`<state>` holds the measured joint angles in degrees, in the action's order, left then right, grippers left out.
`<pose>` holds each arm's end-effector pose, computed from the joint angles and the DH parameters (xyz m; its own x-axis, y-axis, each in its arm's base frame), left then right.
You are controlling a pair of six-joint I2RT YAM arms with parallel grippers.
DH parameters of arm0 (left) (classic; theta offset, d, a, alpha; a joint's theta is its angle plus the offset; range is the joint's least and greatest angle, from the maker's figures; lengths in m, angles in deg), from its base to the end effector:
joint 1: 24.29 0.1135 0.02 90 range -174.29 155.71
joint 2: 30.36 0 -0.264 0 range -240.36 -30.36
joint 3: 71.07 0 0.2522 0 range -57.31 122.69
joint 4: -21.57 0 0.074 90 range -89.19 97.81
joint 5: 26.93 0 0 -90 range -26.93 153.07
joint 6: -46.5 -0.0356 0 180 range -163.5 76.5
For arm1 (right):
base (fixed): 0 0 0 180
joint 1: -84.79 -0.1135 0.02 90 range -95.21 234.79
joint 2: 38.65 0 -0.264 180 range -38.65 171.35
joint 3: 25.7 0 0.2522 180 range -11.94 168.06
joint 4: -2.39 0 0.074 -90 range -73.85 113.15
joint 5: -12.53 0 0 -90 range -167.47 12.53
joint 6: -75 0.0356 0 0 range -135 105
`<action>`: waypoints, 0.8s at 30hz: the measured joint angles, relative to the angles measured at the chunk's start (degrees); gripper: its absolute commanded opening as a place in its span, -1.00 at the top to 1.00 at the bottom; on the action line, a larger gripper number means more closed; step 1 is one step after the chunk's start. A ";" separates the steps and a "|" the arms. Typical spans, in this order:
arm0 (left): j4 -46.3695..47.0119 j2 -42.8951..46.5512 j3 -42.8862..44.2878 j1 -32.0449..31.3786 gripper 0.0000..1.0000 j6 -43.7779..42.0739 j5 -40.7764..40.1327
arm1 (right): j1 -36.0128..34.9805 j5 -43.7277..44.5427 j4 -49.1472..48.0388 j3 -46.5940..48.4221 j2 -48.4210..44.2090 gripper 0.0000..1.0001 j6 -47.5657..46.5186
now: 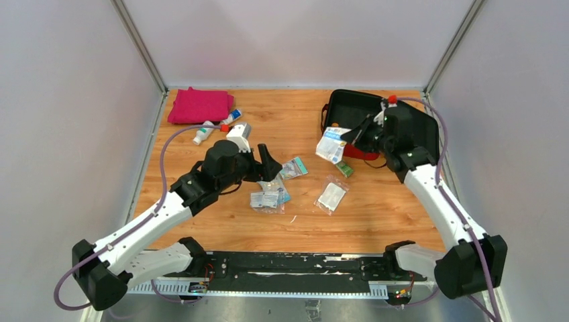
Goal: Organize the medicine kit
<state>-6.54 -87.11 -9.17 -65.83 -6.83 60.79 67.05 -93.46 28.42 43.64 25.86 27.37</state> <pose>0.1711 -0.1497 0.3142 -0.6135 -0.2537 -0.7478 0.3351 0.7739 -0.5374 0.2433 0.0881 0.3339 -0.6167 0.4829 -0.6217 -0.1650 0.6929 0.7019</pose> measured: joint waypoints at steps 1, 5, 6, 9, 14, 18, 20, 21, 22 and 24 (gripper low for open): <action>-1.79 1.05 0.00 0.17 -0.75 -1.01 -1.29 | 2.97 -0.09 1.07 1.77 1.29 1.00 -1.11; -6.25 3.13 -0.39 0.28 -0.76 -3.34 -4.04 | 10.62 -0.02 3.74 7.78 8.20 1.00 -4.96; -6.95 3.54 -0.74 0.28 -0.76 -3.63 -4.42 | 11.39 0.00 4.00 8.87 9.73 1.00 -5.77; -8.98 5.16 -2.73 0.28 -0.77 -4.35 -5.14 | 14.08 0.04 5.64 15.06 17.27 1.00 -9.07; -12.11 7.61 -6.10 0.33 -0.77 -4.72 -5.95 | 16.13 0.24 7.08 26.27 30.25 1.00 -13.84; -12.35 11.91 -9.86 0.33 -0.80 -4.52 -7.08 | 16.44 0.02 7.50 34.67 40.13 1.00 -16.48; -12.61 14.08 -11.32 0.33 -0.81 -4.57 -7.98 | 16.44 -0.11 7.85 38.80 45.13 1.00 -17.29; -12.79 14.49 -11.45 0.33 -0.81 -4.57 -8.22 | 16.57 -0.22 8.31 40.46 47.04 1.00 -17.64; -12.98 14.99 -11.50 0.33 -0.82 -4.57 -8.61 | 16.68 -0.35 8.66 42.12 48.96 1.00 -17.88; -12.98 15.45 -11.50 0.33 -0.82 -4.61 -9.27 | 17.31 -0.48 8.92 46.71 53.77 1.00 -18.12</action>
<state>-19.53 -71.66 -20.67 -65.50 -11.44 51.52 84.36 -93.94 37.34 90.34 79.63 9.25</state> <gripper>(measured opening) 0.906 0.037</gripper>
